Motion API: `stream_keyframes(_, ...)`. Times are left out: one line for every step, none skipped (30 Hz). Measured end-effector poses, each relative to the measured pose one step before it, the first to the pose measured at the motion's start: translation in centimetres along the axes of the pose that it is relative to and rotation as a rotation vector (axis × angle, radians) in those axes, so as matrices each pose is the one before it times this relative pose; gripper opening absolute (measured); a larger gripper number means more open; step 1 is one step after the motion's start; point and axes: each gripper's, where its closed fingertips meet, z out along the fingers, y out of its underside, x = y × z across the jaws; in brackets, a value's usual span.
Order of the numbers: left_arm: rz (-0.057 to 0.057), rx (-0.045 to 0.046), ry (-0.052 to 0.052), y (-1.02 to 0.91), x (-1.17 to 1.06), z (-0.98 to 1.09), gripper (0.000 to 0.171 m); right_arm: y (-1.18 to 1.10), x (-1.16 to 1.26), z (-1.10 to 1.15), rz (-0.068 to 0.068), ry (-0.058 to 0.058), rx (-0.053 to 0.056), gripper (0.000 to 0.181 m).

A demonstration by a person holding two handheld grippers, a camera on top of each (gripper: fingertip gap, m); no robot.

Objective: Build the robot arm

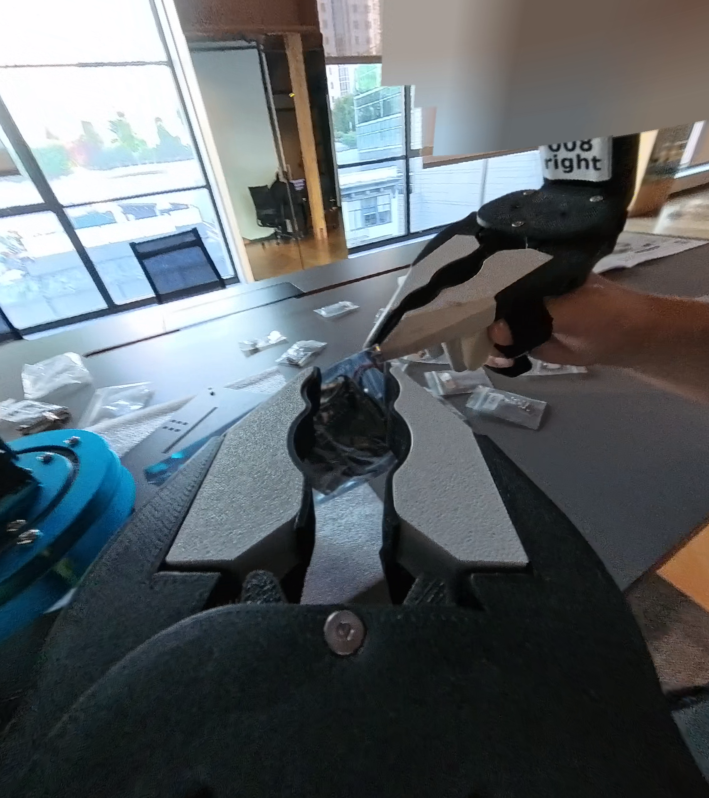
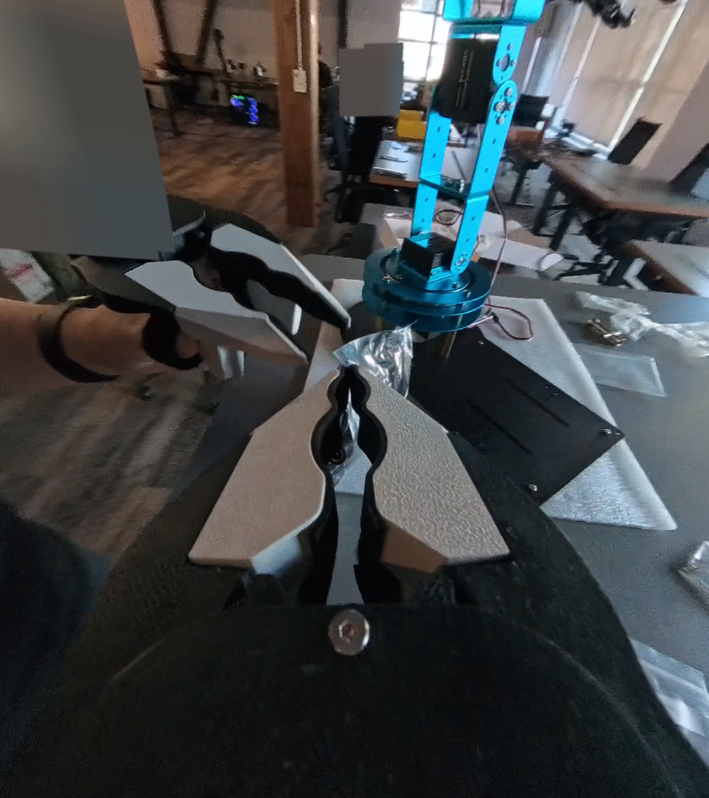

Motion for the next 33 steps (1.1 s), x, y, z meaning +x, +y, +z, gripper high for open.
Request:
stream_keyframes(0.0277,0.00208,-0.0087,-0.245,-0.164,-0.187,0.024,0.127,0.302,-0.185,0.0222,-0.0151,0.0027,0.0)
stream_keyframes(0.0276,-0.00632,0.0017,-0.102,-0.114,-0.105,0.025,0.239,0.167,-0.219,0.0236,-0.0272,-0.004,0.0)
stream_keyframes(0.0311,-0.02143,-0.0028,0.148,-0.339,0.002,0.026,0.212,0.027,-0.268,0.0178,-0.0338,-0.0017,0.0)
stream_keyframes(0.0255,-0.03347,-0.0029,0.352,-0.495,0.093,0.026,0.208,0.35,-0.299,0.0054,-0.0074,0.0045,0.0)
stream_keyframes(0.0146,-0.03812,0.0257,0.382,-0.204,0.205,0.023,0.334,0.366,-0.315,0.0037,-0.005,-0.0016,0.0)
stream_keyframes(0.0047,-0.03993,0.0356,0.346,-0.085,0.271,0.023,0.306,0.134,-0.334,0.0075,-0.0185,-0.0009,0.0)
stream_keyframes(0.0109,-0.02921,0.0143,0.128,-0.36,0.267,0.021,0.304,0.146,-0.3,0.0054,-0.0154,0.0026,0.0)
stream_keyframes(0.0279,-0.02116,0.0014,0.005,-0.505,0.355,0.017,0.376,0.327,-0.263,0.0053,-0.002,0.0001,0.0)
stream_keyframes(0.0409,-0.03363,0.006,0.148,-0.44,0.527,0.018,0.331,0.218,-0.259,0.0046,-0.0063,0.0012,0.0)
stream_keyframes(0.045,-0.04223,0.0163,0.261,-0.263,0.654,0.019,0.389,0.217,-0.252,0.0051,-0.0039,-0.0078,0.0)
stream_keyframes(0.0346,-0.03722,0.0259,0.215,-0.1,0.708,0.018,0.337,0.349,-0.252,0.0034,0.0061,-0.0084,0.0)
stream_keyframes(0.0143,-0.02986,0.029,0.146,-0.108,0.738,0.017,0.288,0.194,-0.221,-0.0061,0.0,-0.0075,0.0)
stream_keyframes(-0.0035,-0.01744,0.0363,-0.018,-0.06,0.697,0.018,0.372,-0.035,-0.148,-0.0186,-0.01,-0.0121,0.0)
stream_keyframes(-0.0189,-0.00297,0.0624,-0.263,0.33,0.597,0.017,0.276,0.189,-0.121,-0.0082,0.006,-0.006,0.0)
stream_keyframes(-0.0339,-0.00499,0.0665,-0.206,0.344,0.577,0.017,0.146,0.233,-0.121,0.0046,0.0075,0.0037,0.0)
stream_keyframes(-0.0395,-0.01472,0.062,0.015,0.221,0.593,0.018,0.211,-0.004,-0.08,0.0051,-0.0066,0.0,0.0)
stream_keyframes(-0.0378,-0.00516,0.0713,-0.04,0.405,0.516,0.015,0.21,0.029,-0.062,0.0001,-0.0006,-0.0016,0.0)
stream_keyframes(-0.0325,0.01349,0.0651,-0.243,0.454,0.433,0.012,0.113,0.185,-0.093,-0.0044,0.0134,0.0021,0.0)
stream_keyframes(-0.0234,0.0111,0.0526,-0.171,0.364,0.382,0.008,0.157,0.035,-0.06,-0.0045,0.0029,-0.003,0.0)
stream_keyframes(-0.0134,-0.00287,0.0516,0.068,0.438,0.353,0.0,0.125,0.08,-0.057,-0.0037,0.0059,-0.0022,0.0)
stream_keyframes(-0.0119,-0.01646,0.0245,0.224,0.101,0.267,0.002,0.273,0.134,-0.043,-0.0054,0.0086,-0.0097,0.0)
stream_keyframes(-0.006,-0.01481,0.0035,0.122,-0.148,0.092,0.002,0.224,0.051,-0.048,-0.0064,0.003,-0.0037,0.0)
stream_keyframes(0.001,-0.00362,0.0018,-0.077,-0.085,-0.02,0.003,-0.008,-0.034,-0.047,-0.0076,-0.0006,0.0087,0.0)
stream_keyframes(0.0092,0.00385,-0.0181,-0.136,-0.372,-0.06,0.007,-0.017,0.037,-0.04,-0.0045,0.0037,0.0075,0.0)
stream_keyframes(0.0181,-0.00851,-0.0169,0.135,-0.374,0.019,0.011,0.053,-0.012,-0.013,-0.0028,-0.0021,0.0027,0.0)
stream_keyframes(0.0145,-0.02413,-0.0037,0.376,-0.211,0.173,0.011,0.094,0.051,-0.008,-0.005,0.0011,0.0001,0.0)
stream_keyframes(0.0021,-0.01085,0.0134,0.124,0.067,0.218,0.01,0.28,0.11,0.016,-0.008,0.0053,-0.0107,0.0)
stream_keyframes(-0.0056,-0.00364,0.0243,-0.045,0.251,0.233,0.008,0.078,0.084,-0.07,-0.005,0.0035,0.0037,0.0)
stream_keyframes(-0.0054,-0.00225,0.0087,-0.032,0.026,0.23,0.005,0.09,0.039,-0.057,0.0026,-0.0008,0.0033,0.0)
stream_keyframes(-0.0027,-0.00235,0.0016,0.085,-0.097,0.236,0.003,0.095,0.09,-0.026,0.0073,0.0026,0.004,0.0)
stream_keyframes(-0.0102,-0.01021,0.0118,0.31,0.053,0.27,0.0,0.069,0.017,-0.01,0.0034,-0.0015,0.0056,0.0)
stream_keyframes(-0.0188,-0.01046,0.0133,0.385,0.035,0.285,0.0,-0.001,0.097,-0.015,0.0015,0.0067,0.0055,0.0)
stream_keyframes(-0.0245,0.0092,0.0032,0.134,-0.127,0.199,0.0,0.075,0.116,0.029,-0.0003,0.007,-0.0059,0.0)
